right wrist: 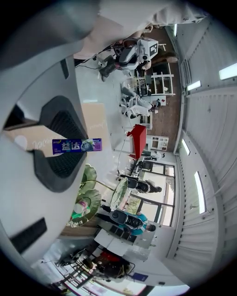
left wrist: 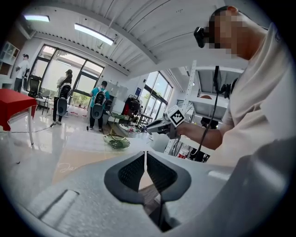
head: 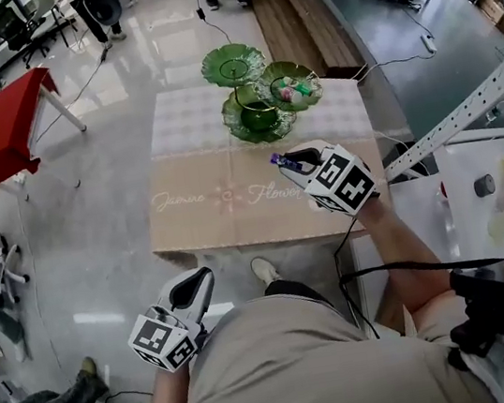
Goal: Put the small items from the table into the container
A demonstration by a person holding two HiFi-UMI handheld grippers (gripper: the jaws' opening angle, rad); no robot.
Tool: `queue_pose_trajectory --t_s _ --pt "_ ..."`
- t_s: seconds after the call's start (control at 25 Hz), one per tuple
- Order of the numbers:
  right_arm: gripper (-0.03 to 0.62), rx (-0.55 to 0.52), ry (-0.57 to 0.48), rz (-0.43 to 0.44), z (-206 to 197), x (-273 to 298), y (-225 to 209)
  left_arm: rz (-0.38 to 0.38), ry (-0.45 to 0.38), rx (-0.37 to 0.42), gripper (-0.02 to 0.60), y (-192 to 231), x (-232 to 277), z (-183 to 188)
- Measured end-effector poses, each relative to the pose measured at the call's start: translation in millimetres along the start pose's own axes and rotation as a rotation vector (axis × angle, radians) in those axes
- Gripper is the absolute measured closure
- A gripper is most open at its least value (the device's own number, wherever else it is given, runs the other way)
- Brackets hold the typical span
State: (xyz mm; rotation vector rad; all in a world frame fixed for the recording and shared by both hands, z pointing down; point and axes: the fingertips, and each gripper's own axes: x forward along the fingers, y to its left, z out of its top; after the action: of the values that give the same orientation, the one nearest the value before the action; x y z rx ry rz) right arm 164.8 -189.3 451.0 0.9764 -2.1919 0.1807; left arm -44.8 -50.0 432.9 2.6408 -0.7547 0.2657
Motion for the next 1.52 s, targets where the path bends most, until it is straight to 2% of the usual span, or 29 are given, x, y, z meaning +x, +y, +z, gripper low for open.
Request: queue_pose_trajectory --t_s 0.28,0.6,0.88,1.16,1.52 --pt "0.5 0.012 0.009 -0.036 4.4 26.0 -68.6 0.028 0.009 -0.017 0.563 20.7 28.8 9.4" --pt "0.5 0.016 0.064 -0.062 -2.6 68.7 -125.8 0.062 0.004 -0.034 0.561 42.7 53.8 21.4" --pt "0.5 0.045 0.123 -0.082 -10.0 107.7 -173.6 0.132 0.0 -0.057 0.561 64.8 56.0 25.0" --pt "0.5 0.035 0.19 -0.084 -12.8 138.6 -204.3 0.19 -0.002 -0.084 0.563 79.8 56.8 31.2" --pt "0.497 0.054 0.263 -0.042 -24.5 162.4 -215.4 0.22 0.0 -0.098 0.561 91.8 59.6 33.1"
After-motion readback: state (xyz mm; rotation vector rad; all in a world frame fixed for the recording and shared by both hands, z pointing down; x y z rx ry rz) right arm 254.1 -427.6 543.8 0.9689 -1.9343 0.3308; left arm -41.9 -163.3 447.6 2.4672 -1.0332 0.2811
